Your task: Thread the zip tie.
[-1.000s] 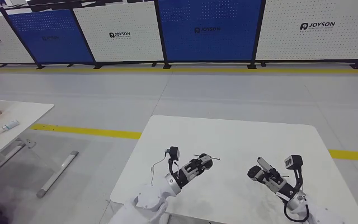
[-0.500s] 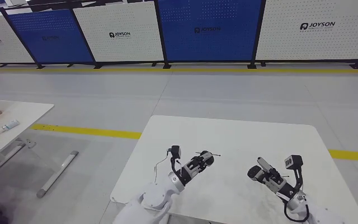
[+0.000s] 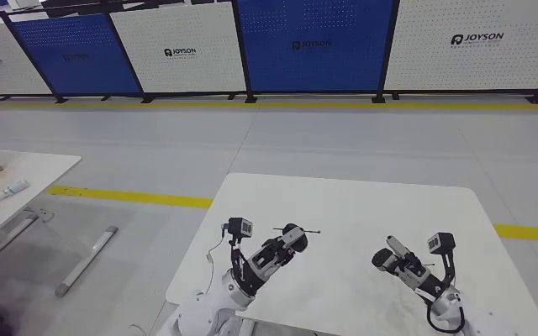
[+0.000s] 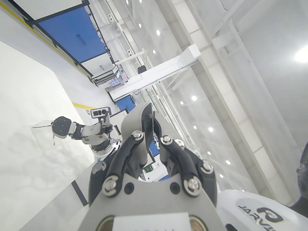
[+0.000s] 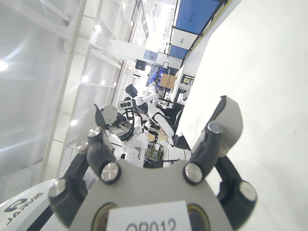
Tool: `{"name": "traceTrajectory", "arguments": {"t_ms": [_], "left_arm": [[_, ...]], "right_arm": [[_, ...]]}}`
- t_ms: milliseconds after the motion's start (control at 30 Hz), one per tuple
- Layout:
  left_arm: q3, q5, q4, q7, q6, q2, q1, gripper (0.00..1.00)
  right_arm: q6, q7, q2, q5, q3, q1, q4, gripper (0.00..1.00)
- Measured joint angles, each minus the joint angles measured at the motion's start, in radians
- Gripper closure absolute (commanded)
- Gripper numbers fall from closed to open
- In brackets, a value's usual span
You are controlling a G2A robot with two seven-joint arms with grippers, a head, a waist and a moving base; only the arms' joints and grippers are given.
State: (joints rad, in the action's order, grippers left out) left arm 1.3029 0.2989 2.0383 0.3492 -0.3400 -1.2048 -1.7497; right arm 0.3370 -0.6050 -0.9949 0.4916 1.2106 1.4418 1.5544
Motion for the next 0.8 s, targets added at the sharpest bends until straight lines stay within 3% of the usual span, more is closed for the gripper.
{"name": "traceTrajectory", "arguments": {"t_ms": [200,400,600,700,800], "left_arm": [[-0.04,-0.05,-0.119,-0.024,0.0,-0.012,0.053,1.0],[-0.119,-0.089,-0.276,-0.059,0.016,-0.024,0.137,1.0],[-0.202,-0.152,-0.414,-0.077,0.079,-0.037,0.221,1.0],[-0.236,-0.153,-0.445,-0.081,0.079,-0.044,0.246,1.0],[-0.24,-0.136,-0.447,-0.074,0.077,-0.045,0.249,1.0]], "right_arm": [[0.0,0.0,0.0,0.0,0.0,0.0,0.0,0.0],[0.0,0.0,0.0,0.0,0.0,0.0,0.0,0.0],[0.0,0.0,0.0,0.0,0.0,0.0,0.0,0.0],[0.0,0.0,0.0,0.0,0.0,0.0,0.0,0.0],[0.0,0.0,0.0,0.0,0.0,0.0,0.0,0.0]]}}
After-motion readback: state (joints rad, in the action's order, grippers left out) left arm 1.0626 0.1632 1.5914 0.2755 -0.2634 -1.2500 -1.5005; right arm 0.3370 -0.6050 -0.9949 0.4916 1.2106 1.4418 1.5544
